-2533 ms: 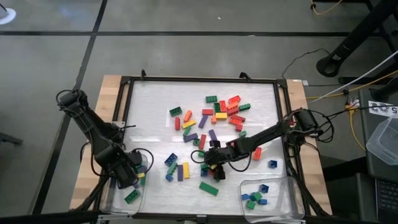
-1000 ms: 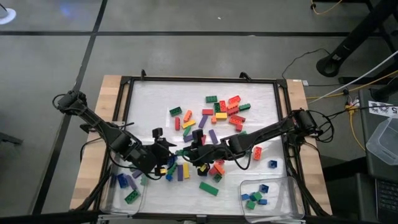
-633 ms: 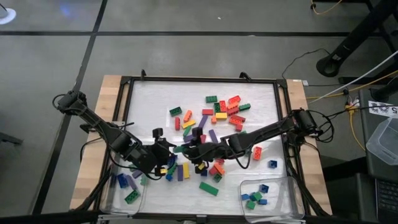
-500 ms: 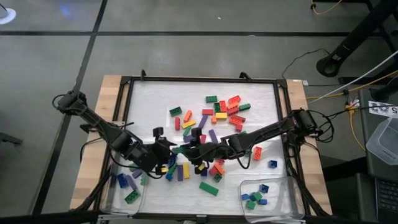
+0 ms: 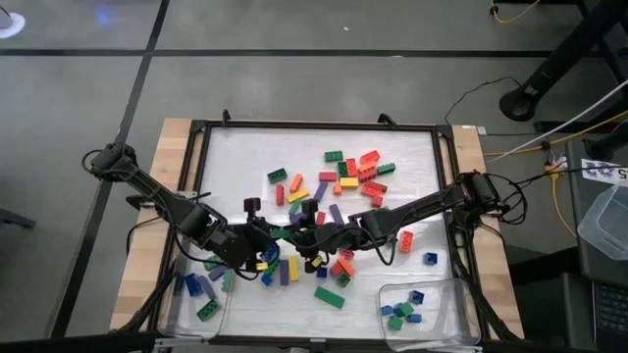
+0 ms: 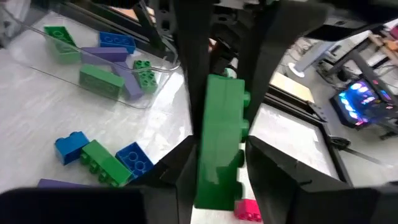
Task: Sort blocks by size
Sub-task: Put the large green game piece into the left transparent bin
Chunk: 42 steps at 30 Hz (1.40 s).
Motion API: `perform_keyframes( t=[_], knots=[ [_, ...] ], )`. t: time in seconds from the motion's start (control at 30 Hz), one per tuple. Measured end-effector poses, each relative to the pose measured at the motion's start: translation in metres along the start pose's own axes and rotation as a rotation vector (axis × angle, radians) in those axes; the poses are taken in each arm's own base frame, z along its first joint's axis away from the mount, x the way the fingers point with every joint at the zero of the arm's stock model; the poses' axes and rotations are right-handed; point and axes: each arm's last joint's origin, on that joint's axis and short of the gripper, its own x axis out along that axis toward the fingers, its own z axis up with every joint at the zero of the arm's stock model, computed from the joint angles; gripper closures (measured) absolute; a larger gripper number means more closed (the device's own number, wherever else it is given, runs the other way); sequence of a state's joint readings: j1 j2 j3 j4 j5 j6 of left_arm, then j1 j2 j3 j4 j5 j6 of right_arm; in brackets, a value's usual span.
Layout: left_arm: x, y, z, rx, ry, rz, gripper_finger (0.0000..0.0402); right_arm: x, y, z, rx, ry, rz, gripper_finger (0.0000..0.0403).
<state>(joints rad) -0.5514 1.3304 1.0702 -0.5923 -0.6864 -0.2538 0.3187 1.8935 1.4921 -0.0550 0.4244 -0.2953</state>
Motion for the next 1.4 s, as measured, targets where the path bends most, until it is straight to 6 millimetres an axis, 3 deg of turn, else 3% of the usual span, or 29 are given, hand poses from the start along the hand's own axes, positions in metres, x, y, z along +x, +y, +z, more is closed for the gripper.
perform_keyframes(
  t=[0.37, 0.63, 0.87, 1.13, 1.4],
  knots=[
    [-0.01, -0.001, -0.008, 0.077, 0.067, -0.07, 0.0328, -0.001, 0.002, -0.007, 0.161, 0.078, -0.007, 0.0199],
    [-0.052, 0.003, -0.008, -0.088, 0.095, -0.365, 0.0325, -0.005, 0.0, -0.043, 0.378, 0.415, -0.033, 0.0192],
    [-0.086, -0.002, -0.033, -0.328, 0.423, -0.58, 0.031, -0.005, -0.028, -0.077, 0.61, 0.674, -0.192, 0.0192],
    [-0.103, -0.012, -0.053, -0.457, 0.628, -0.527, 0.0306, 0.002, -0.05, -0.092, 0.709, 0.752, -0.226, 0.0191],
    [-0.091, -0.016, -0.08, -0.462, 0.714, -0.413, 0.0305, 0.01, -0.049, -0.104, 0.798, 0.792, -0.262, 0.0191]
  ],
)
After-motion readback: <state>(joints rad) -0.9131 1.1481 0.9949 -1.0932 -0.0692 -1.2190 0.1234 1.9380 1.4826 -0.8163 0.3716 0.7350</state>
